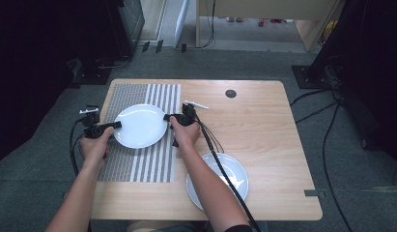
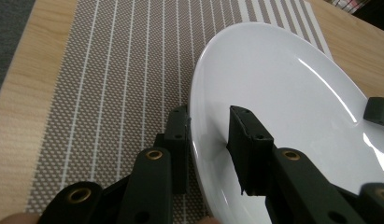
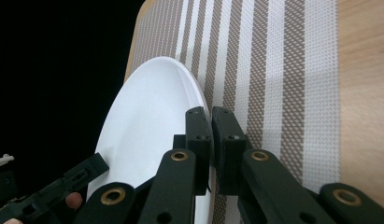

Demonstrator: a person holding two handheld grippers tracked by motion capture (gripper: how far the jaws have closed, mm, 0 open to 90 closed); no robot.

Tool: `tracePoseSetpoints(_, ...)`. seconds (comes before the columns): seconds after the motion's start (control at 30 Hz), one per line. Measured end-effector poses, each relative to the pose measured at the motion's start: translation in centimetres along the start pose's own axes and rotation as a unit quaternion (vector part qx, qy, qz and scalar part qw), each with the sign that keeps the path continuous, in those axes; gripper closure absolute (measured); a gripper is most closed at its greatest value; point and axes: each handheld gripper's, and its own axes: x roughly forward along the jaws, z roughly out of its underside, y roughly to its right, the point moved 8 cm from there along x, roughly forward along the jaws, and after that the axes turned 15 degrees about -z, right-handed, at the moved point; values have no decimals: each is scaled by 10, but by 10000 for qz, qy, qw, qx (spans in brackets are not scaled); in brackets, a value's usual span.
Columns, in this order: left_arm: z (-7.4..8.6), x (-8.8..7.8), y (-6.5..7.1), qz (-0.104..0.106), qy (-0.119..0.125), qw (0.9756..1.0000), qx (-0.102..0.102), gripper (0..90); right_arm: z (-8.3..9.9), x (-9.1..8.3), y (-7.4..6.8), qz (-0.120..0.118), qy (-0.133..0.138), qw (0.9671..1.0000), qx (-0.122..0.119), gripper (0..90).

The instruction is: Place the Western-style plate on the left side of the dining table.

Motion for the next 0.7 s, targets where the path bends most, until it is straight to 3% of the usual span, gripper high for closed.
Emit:
tracePoseSetpoints(0.37,1,21,1,-101,-154,9998,-45,697,-11,8,11,314,122,9992,-217,866)
tracePoseSetpoints(0.57,0,24,-2,-215,-27,9998,-29,690,-8,14,14,276,41,9994,-197,862)
tracePoseSetpoints(0.63,1,24,0,-155,12,9999,17,655,-8,15,15,260,57,9995,-183,862)
tracePoseSetpoints(0.7,1,23,2,-26,33,10000,56,563,-8,15,14,290,62,9993,-233,857)
